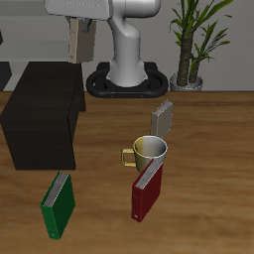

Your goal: Place the left yellow book upright on top of the shelf and place the white-yellow mug on top of the shelf

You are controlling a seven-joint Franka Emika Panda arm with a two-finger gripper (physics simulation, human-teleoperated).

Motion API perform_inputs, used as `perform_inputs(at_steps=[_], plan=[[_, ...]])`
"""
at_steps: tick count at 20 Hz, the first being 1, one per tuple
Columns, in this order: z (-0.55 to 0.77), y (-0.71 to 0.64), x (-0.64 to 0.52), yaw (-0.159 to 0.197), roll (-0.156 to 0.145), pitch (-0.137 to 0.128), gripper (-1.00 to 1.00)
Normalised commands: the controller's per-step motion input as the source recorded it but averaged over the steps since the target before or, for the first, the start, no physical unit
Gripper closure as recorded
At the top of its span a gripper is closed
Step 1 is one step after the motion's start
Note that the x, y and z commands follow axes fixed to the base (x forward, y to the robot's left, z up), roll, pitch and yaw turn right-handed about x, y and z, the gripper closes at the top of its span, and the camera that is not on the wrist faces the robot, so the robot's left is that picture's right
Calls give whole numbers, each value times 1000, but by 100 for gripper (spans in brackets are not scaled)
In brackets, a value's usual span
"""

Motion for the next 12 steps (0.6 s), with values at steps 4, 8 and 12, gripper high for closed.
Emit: perform_inputs(at_steps=[4,8,12], plan=[[47,-448,-224,-57,57,50,100],[90,-354,-186,-46,53,28,100],[43,-477,-205,-65,62,36,100]])
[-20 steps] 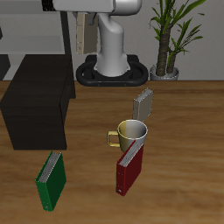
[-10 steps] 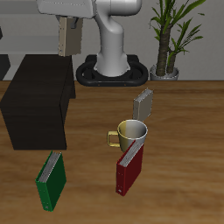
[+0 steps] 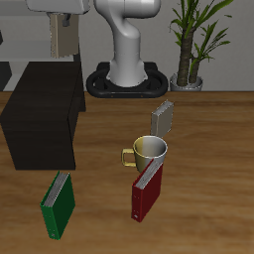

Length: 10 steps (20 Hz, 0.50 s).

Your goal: Place the left yellow book upright on top of the shelf and place the white-yellow mug on top of the shelf

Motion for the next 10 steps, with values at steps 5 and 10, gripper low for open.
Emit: perform_inputs(at_steps=[5,10], plan=[[-133,-260,-21,-58,33,51,100],[-238,-370,-134,-59,-3,40,100]])
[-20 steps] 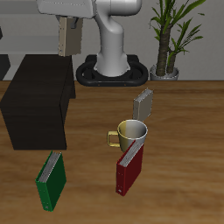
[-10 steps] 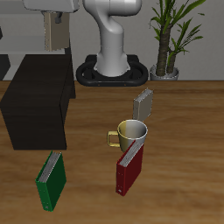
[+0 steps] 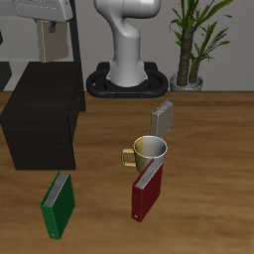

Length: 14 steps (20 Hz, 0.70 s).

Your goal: Place the left yellow book upright on top of the shelf and place the white-yellow mug on top of the shelf

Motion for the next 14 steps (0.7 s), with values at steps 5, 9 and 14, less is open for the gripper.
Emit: perform_inputs(at_steps=[5,9,14], plan=[[-276,-150,-121,-30,-37,44,100],[-152,-22,-88,-10,-25,61,100],[-17,16,51,-9,-8,4,100]])
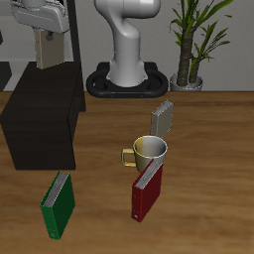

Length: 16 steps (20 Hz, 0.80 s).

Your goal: Place the left yellow book upright on top of the shelf and place the white-yellow mug on top of the shelf

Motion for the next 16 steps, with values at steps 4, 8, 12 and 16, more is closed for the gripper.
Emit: perform_inputs(at_steps=[4,8,12,16], plan=[[-104,-99,101,48,-71,-21,-100],[-10,1,55,-9,-18,-8,-100],[-66,33,65,12,-21,8,-100],[78,67,-17,15,-37,-18,-100]])
